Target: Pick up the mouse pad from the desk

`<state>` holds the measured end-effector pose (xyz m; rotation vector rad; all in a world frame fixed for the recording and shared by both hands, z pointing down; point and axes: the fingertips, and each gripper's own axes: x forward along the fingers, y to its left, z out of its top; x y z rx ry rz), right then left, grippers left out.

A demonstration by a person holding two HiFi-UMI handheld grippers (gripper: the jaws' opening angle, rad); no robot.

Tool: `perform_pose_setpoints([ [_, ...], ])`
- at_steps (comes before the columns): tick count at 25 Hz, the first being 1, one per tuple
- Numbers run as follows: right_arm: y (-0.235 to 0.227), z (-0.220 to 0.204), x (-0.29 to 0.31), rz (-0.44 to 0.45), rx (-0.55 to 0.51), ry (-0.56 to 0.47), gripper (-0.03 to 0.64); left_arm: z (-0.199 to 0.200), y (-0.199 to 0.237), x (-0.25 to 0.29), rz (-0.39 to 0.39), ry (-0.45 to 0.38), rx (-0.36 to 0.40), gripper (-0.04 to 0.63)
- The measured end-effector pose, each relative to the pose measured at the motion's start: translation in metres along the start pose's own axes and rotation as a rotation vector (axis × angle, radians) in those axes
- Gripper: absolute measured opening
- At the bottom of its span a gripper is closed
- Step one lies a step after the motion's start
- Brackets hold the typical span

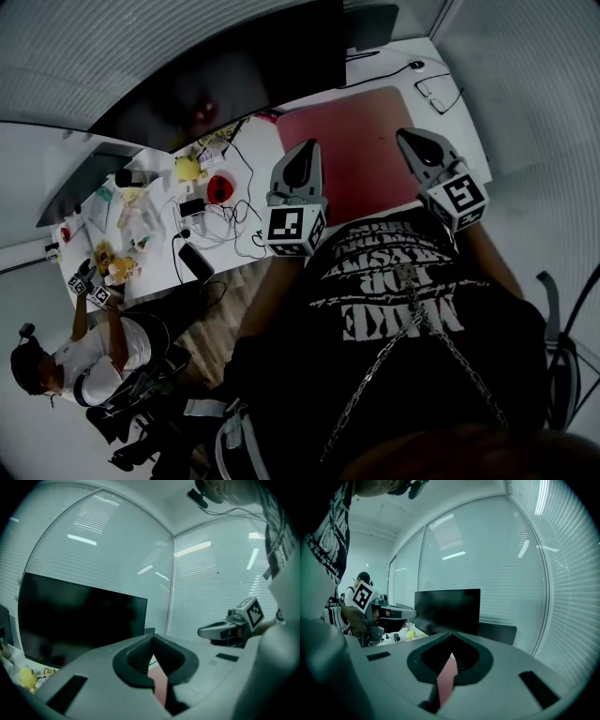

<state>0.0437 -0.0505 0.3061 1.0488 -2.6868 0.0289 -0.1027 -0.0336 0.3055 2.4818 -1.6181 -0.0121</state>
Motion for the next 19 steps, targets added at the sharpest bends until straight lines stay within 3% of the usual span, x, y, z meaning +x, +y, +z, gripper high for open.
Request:
perform_pose_setpoints([
  [13, 0.006, -0.02, -0.01, -0.002, 0.049, 0.006, 0.0, -0.019, -0.01, 0.003, -0.034, 0.031, 0.032, 0.006],
  [19, -0.011, -0.005, -0.01, -0.01, 0.059, 0.005, 0.0, -0.011, -0.006, 0.013, -0.021, 0.051, 0.023, 0.006],
])
